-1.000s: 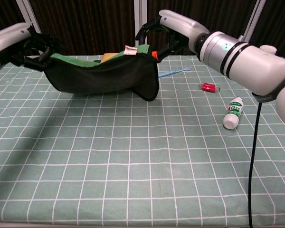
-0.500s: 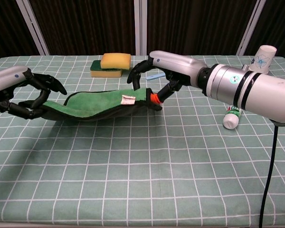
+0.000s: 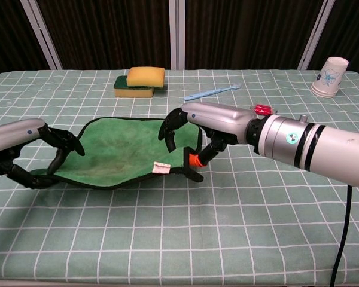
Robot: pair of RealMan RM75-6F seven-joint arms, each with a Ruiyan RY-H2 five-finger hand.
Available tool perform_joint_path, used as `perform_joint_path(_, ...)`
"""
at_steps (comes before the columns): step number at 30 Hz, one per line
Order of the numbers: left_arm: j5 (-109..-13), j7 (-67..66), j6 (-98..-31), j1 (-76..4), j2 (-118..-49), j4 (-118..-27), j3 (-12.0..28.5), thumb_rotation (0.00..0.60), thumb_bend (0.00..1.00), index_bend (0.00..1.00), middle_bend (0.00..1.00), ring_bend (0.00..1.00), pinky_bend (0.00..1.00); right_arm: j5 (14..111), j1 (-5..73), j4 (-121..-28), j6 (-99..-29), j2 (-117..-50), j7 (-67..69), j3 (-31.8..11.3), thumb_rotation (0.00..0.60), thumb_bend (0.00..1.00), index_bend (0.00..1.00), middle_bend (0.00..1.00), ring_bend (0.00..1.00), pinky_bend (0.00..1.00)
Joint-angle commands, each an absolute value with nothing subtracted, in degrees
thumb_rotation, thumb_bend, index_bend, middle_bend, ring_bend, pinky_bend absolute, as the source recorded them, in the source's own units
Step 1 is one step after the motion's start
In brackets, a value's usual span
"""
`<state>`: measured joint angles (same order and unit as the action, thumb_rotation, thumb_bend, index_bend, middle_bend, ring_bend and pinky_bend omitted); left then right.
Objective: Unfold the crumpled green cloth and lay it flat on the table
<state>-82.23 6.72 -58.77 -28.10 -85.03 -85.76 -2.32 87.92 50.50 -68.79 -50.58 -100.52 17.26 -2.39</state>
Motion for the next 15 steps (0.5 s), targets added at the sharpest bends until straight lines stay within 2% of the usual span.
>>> perform_joint_path(1,-80.33,3.18,-56.54,-28.89,-83.28,-88.40,-2.52,0.600,0.20,0.44,0.33,0.27,0.23,88.59,49.92,-68.74,-51.21,-100.90,15.25,-1.62,0.600,0.43,0.66,0.24,0.06,0.04)
perform_joint_path(7,-78.41,2.12,-55.28,-29.01,-81.99,-90.64,-2.06,0.600,0.07,0.33,0.28,0.24,0.22,89.52,49.27,-69.84,-51.64,-100.46,11.73,-0.50,0.600,0.40,0.63,0.23,0.04,0.02)
perform_joint_path(12,-79.18,2.17,-57.54,-28.08,-81.83,-90.71,-1.64,0.598,0.01,0.31,0.28,0.24,0.22,90.30,49.07,-71.24,-50.95,-99.31,7.35,0.71,0.600,0.37,0.56,0.20,0.01,0.00)
perform_joint_path(14,-79.74,1.60,-58.49,-27.73,-81.86,-90.26,-1.64,0.585,0.00,0.31,0.28,0.24,0.22,90.32,48.99,-72.04,-50.65,-98.61,5.12,0.93,0.600,0.31,0.48,0.19,0.00,0.00)
perform_joint_path(15,-79.83,1.38,-58.81,-27.62,-81.82,-90.21,-1.57,0.581,0.00,0.31,0.28,0.24,0.22,90.21,48.92,-72.43,-50.42,-98.30,4.13,1.05,0.600,0.28,0.37,0.18,0.00,0.00)
